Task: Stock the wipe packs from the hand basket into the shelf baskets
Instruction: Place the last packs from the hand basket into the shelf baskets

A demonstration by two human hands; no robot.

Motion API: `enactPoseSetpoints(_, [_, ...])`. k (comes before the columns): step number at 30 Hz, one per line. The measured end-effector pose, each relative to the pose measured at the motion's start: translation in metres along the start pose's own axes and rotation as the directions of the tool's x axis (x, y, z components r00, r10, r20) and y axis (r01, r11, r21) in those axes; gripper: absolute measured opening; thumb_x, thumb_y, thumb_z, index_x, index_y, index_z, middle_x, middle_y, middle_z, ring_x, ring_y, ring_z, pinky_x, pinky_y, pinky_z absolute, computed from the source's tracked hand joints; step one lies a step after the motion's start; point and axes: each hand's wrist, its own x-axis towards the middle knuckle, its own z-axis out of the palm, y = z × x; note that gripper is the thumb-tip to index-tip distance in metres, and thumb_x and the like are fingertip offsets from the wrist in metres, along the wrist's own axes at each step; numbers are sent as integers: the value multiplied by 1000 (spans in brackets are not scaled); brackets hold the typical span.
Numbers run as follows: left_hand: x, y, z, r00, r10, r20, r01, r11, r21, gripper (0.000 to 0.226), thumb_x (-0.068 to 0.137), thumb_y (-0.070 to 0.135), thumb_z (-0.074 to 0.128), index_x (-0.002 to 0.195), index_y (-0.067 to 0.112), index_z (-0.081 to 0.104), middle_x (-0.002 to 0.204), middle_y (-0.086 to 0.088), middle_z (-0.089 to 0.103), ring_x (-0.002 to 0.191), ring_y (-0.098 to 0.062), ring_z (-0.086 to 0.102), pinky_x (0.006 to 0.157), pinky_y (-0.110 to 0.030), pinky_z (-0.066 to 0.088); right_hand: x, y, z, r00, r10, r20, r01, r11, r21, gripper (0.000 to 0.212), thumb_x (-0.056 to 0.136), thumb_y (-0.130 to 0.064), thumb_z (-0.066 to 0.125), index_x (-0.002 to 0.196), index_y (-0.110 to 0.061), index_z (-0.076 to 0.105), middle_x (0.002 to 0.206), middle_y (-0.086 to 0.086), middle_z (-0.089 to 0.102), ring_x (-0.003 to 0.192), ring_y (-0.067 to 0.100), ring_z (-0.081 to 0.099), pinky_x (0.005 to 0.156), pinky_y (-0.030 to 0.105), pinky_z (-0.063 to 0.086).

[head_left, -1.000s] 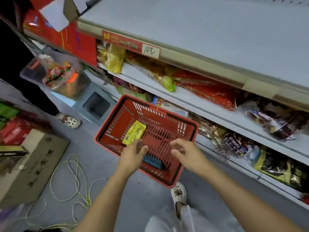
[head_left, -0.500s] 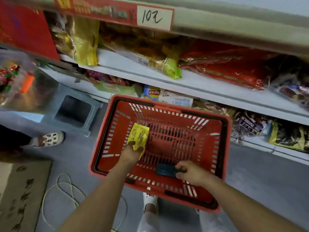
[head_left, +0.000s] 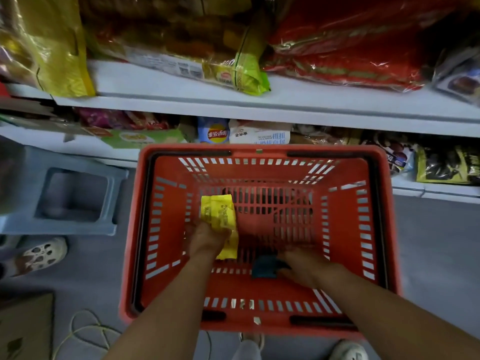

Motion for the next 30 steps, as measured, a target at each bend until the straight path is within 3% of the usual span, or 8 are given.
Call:
enactPoseSetpoints(2, [9,-1,10,999,-35,-15,35,998,58,132,38,79,76,143,11,35,144,-18,44,129,-33,46,106,-46,40,2,1,0,998,-58,-25,57,997,-54,33,94,-34,51,121,-20,60,126,4,57,111,23,56,91,32,46])
enactPoseSetpoints(5, [1,13,14,996,-75,-43,73,996,-45,130,37,63,83,141,4,31,139,-20,48,125,-33,50,101,-45,45,1,3,2,983,-136,-120,125,988,-96,21,95,-20,47,110,-17,62,115,4,60,103,22,59,77,27,44])
enactPoseSetpoints(9, [-16,28,1,1000,-21,6,22,979,-201,35,69,17,85,94,1,67,94,-19,71,82,-32,69,61,-27,48,-16,-2,-11,970,-7,-244,23,998,61,18,95,-16,45,104,-19,60,108,3,62,97,21,58,73,29,45])
enactPoseSetpoints(14, [-66,45,-34,996,18,-86,-58,869,-491,27,71,0,80,94,1,65,83,-20,70,57,-24,65,50,-30,52,-62,-6,-45,940,134,-315,51,856,515,29,99,-21,39,70,-24,41,68,-4,48,62,14,49,57,33,39])
enactPoseSetpoints(18, [-159,70,-39,986,101,136,31,682,-731,22,80,2,72,102,3,70,98,-20,72,91,-39,69,85,-58,54,-131,0,-65,930,131,-343,241,487,840,28,100,-11,43,72,-17,44,72,3,40,69,12,37,61,27,30])
enactPoseSetpoints(22, [-264,111,-19,925,249,288,112,544,-832,22,92,11,59,110,4,68,108,-21,71,90,-34,70,91,-60,50,-219,27,-79,967,128,-222,192,215,958,22,99,-9,44,79,-10,53,74,2,59,67,8,54,58,18,40])
enactPoseSetpoints(26, [-366,155,2,840,385,381,130,540,-832,38,90,42,58,110,11,68,105,-18,73,88,-35,72,72,-57,57,-309,70,-82,969,176,-174,142,180,973,22,100,-19,45,80,-18,55,78,1,59,62,8,54,54,21,39])
enactPoseSetpoints(30, [-458,190,45,831,507,227,-96,534,-840,27,82,12,73,109,5,68,105,-19,73,92,-36,71,77,-58,57,-407,106,-79,932,252,-261,219,183,958,32,98,-39,47,95,-16,69,86,1,73,70,12,65,58,22,48])
